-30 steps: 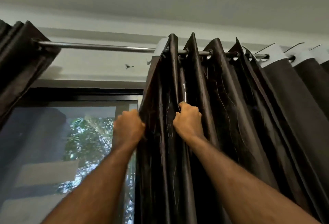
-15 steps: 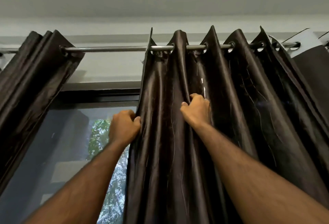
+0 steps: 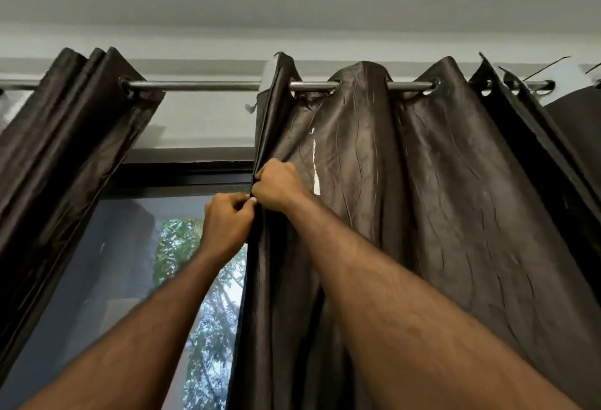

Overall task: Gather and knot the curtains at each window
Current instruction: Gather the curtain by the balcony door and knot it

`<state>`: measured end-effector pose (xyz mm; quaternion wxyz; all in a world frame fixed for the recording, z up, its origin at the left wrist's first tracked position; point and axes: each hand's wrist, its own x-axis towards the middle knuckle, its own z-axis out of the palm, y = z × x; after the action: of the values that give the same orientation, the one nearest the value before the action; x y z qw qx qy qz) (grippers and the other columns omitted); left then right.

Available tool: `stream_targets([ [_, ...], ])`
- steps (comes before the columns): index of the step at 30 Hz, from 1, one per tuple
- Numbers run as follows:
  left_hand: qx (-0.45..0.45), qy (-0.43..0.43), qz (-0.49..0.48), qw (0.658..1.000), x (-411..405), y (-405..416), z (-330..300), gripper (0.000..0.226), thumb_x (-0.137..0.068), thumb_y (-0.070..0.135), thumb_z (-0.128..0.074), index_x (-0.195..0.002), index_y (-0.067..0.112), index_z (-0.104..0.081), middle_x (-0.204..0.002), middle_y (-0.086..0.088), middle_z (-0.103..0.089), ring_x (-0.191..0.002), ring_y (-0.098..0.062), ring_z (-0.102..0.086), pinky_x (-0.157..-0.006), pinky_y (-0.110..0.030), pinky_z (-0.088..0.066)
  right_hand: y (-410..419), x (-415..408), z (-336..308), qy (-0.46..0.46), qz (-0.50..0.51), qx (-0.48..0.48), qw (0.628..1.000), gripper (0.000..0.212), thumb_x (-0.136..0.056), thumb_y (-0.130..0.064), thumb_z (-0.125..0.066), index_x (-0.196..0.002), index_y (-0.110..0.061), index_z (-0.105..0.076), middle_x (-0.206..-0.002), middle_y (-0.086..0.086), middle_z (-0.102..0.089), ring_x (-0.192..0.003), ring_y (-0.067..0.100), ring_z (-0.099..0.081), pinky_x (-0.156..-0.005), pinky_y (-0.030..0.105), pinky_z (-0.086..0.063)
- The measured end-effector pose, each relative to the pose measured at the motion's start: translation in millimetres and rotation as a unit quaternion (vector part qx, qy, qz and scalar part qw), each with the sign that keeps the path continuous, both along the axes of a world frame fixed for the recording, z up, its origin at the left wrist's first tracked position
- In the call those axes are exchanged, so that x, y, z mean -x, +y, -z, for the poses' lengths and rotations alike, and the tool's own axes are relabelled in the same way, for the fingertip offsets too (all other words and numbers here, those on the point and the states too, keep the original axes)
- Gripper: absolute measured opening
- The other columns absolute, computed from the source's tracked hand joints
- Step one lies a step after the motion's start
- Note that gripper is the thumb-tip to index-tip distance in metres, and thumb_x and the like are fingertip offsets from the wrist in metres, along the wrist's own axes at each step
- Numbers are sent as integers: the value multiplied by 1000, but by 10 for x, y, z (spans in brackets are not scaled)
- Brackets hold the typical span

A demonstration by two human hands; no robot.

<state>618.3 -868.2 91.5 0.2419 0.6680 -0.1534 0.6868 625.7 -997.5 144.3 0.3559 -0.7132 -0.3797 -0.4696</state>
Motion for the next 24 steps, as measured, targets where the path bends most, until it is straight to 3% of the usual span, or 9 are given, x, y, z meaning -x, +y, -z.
stream_targets([
  [4,-26,-3,-59,998,-19,-110,16,48,-75,49,-63,-59,4,-59,-51,-12,-51,-51,-15,-42,-49,-39,-38,-156,17,15,28,-26,23,999,21,-86,-16,-57,-92,-8,-75,-100,13,-72,-96,28,-69,-82,36,-60],
  [7,-20,12,-112,993,-82,-116,24,35,-75,41,-57,-65,9,-66,-54,-4,-60,-63,-28,-61,-58,-39,-53,-503,-76,81,-31,-6,-126,992,16,-87,-28,-63,-88,-17,-75,-86,2,-69,-80,17,-66,-68,27,-55],
  [8,-13,12,-112,994,-92,-130,33,34,-75,40,-55,-65,9,-65,-54,-3,-60,-63,-28,-61,-59,-39,-54,-665,-141,108,-78,58,-189,977,17,-88,-33,-65,-96,-21,-74,-91,0,-67,-84,15,-63,-72,26,-52],
  [10,-5,-1,-104,995,-90,-175,54,33,-75,34,-54,-57,7,-57,-48,-1,-50,-51,-22,-48,-54,-32,-44,-1024,-326,149,-108,180,-267,941,41,-85,-47,-71,-118,-24,-64,-121,5,-60,-115,24,-56,-94,40,-47],
  [13,0,-17,-98,995,-68,-254,53,36,-80,26,-58,-52,6,-47,-47,-4,-40,-50,-21,-37,-53,-33,-33,-1493,-624,182,42,233,-287,928,83,-78,-63,-75,-141,-18,-43,-147,15,-44,-139,36,-38,-108,55,-34],
  [15,8,-12,-94,996,-79,-277,37,37,-80,30,-56,-53,4,-50,-48,-10,-45,-52,-28,-43,-51,-35,-39,-1674,-765,238,98,193,-270,938,68,-85,-54,-74,-136,-17,-50,-139,13,-54,-130,33,-48,-105,52,-37],
  [18,16,-10,-103,995,-107,-309,4,38,-76,37,-52,-59,3,-57,-54,-16,-56,-55,-32,-55,-52,-40,-49,-1697,-775,312,58,126,-256,957,17,-95,-22,-68,-111,-16,-70,-113,8,-70,-100,23,-63,-88,37,-54],
  [22,4,-5,-124,992,-90,-372,-18,38,-78,42,-52,-66,8,-65,-58,-8,-62,-59,-27,-62,-57,-43,-57,-1165,-428,255,31,69,-234,969,8,-90,-13,-68,-95,-13,-74,-98,10,-71,-98,28,-68,-70,29,-50],
  [24,-5,1,-131,991,-70,-411,-37,37,-77,42,-52,-68,8,-65,-58,-8,-63,-60,-28,-62,-58,-45,-57,-868,-238,177,8,-9,-175,985,8,-87,-15,-70,-90,-13,-77,-92,8,-74,-95,22,-69,-71,26,-50],
])
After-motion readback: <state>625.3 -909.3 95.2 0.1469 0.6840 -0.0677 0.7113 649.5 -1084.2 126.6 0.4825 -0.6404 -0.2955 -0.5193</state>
